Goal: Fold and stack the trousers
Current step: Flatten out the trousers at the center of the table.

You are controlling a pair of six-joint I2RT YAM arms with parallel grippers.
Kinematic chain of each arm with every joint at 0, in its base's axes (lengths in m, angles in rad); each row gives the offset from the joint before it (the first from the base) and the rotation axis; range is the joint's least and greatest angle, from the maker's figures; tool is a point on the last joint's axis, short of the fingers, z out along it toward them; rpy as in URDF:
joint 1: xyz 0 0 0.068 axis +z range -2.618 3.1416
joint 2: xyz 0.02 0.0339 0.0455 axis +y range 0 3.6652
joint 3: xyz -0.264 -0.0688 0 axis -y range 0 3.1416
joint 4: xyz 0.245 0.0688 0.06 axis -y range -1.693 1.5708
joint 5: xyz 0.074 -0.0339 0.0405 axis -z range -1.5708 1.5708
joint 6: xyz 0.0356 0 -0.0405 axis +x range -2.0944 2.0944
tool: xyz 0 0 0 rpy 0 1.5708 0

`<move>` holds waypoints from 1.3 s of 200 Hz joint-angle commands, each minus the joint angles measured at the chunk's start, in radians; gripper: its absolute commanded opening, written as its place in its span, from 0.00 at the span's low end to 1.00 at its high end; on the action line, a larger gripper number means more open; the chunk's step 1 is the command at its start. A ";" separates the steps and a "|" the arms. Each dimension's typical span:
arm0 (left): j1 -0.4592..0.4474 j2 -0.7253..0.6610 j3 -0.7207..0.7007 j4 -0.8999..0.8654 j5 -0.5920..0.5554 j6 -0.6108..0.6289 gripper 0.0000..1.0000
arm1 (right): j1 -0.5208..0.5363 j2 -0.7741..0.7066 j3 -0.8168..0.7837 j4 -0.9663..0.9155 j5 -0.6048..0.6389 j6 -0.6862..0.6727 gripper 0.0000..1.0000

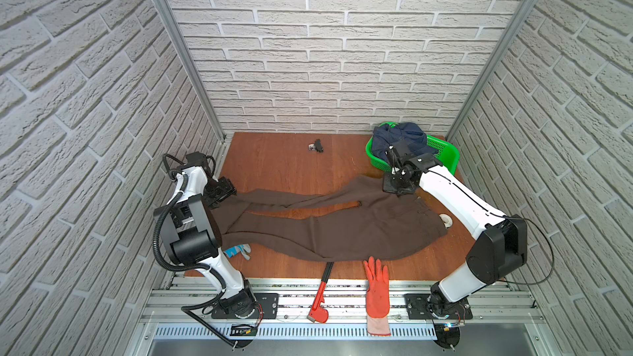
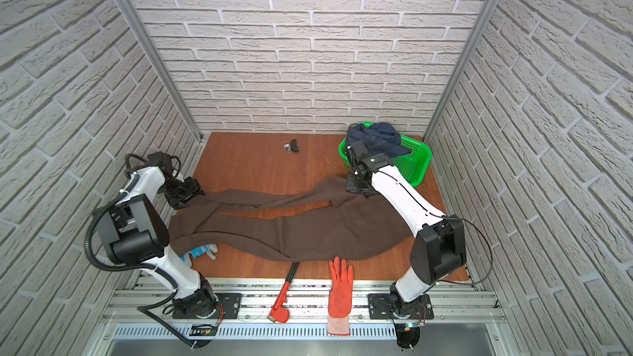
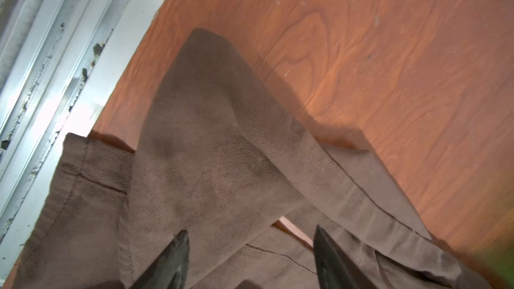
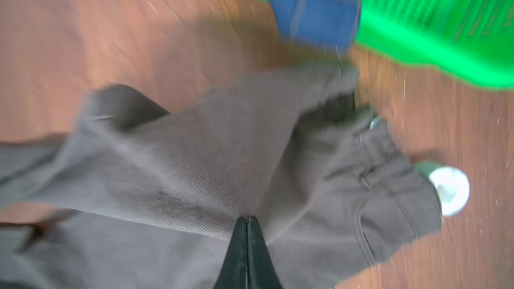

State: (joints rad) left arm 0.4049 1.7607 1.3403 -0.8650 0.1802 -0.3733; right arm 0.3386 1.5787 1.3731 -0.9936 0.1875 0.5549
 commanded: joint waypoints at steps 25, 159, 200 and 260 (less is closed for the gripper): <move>0.003 0.034 -0.001 -0.041 -0.015 0.028 0.72 | 0.001 -0.128 -0.220 -0.066 0.083 0.070 0.05; -0.022 0.067 0.031 -0.028 0.002 0.040 0.00 | 0.000 -0.145 -0.269 -0.038 0.063 0.086 0.05; -0.051 -0.204 0.185 -0.154 0.024 0.057 0.00 | 0.000 -0.170 -0.228 -0.070 0.067 0.076 0.05; -0.048 -0.155 0.134 -0.175 -0.038 0.061 0.43 | 0.001 -0.167 -0.185 -0.091 0.066 0.072 0.05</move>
State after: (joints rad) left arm 0.3519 1.5002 1.5970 -0.9825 0.1905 -0.3256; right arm 0.3393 1.4322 1.1690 -1.0443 0.2314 0.6315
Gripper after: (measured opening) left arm 0.308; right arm 0.057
